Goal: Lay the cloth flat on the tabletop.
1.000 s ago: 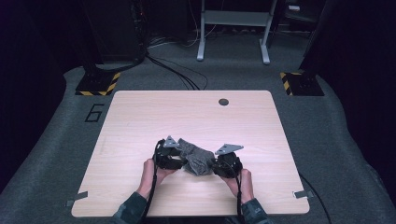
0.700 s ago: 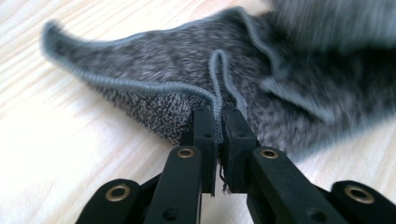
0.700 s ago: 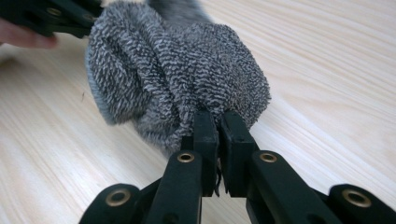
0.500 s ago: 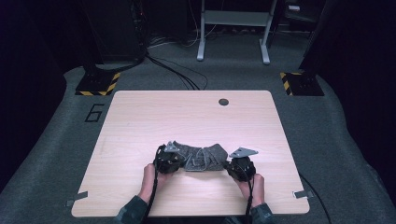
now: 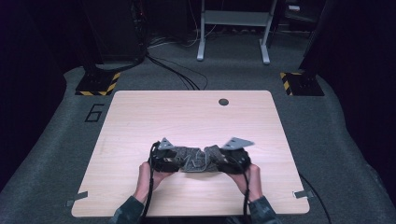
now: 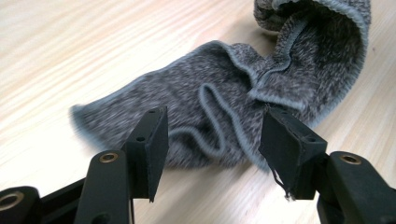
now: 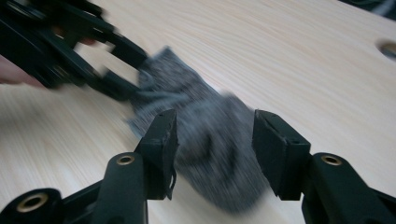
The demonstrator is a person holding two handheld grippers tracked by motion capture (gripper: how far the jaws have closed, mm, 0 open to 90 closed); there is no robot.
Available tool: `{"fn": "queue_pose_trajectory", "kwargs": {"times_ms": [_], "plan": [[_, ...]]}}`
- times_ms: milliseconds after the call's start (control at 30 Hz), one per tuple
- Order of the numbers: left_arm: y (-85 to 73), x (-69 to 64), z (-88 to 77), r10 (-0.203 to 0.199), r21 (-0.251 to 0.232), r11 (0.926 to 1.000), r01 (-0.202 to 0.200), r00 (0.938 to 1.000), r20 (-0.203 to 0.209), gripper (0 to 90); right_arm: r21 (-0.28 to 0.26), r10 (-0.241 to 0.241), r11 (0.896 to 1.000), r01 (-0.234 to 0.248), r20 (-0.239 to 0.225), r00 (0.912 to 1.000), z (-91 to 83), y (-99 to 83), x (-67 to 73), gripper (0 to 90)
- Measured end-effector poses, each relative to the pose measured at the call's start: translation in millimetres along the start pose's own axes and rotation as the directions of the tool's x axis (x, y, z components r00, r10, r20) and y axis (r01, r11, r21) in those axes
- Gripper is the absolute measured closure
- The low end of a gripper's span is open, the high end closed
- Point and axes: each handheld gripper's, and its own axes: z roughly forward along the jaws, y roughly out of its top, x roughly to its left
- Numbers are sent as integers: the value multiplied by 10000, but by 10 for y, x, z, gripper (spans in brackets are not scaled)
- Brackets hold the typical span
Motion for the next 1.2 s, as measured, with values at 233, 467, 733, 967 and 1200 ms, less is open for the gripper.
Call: {"fn": "queue_pose_trajectory", "kwargs": {"times_ms": [233,467,733,967,1200], "plan": [[-75,-62,219,76,547,9985,-95,9994,346,510,2425,-483,9685,560,-375,9981,886,146,106,583],[-132,-95,235,338,427,9985,-353,9988,365,786,2740,-1,9617,48,-170,9999,1040,-29,-1,869],[-205,-81,137,395,148,9991,-404,9974,605,828,1937,162,9808,-237,405,9990,697,19,-140,888],[-240,0,-30,278,-119,9996,-273,9987,420,824,1545,797,9834,-956,1063,9911,380,-62,-440,888],[-277,40,3,88,511,9986,-116,9985,531,676,2083,1498,9631,-1703,1108,9825,567,-332,-664,776]]}}
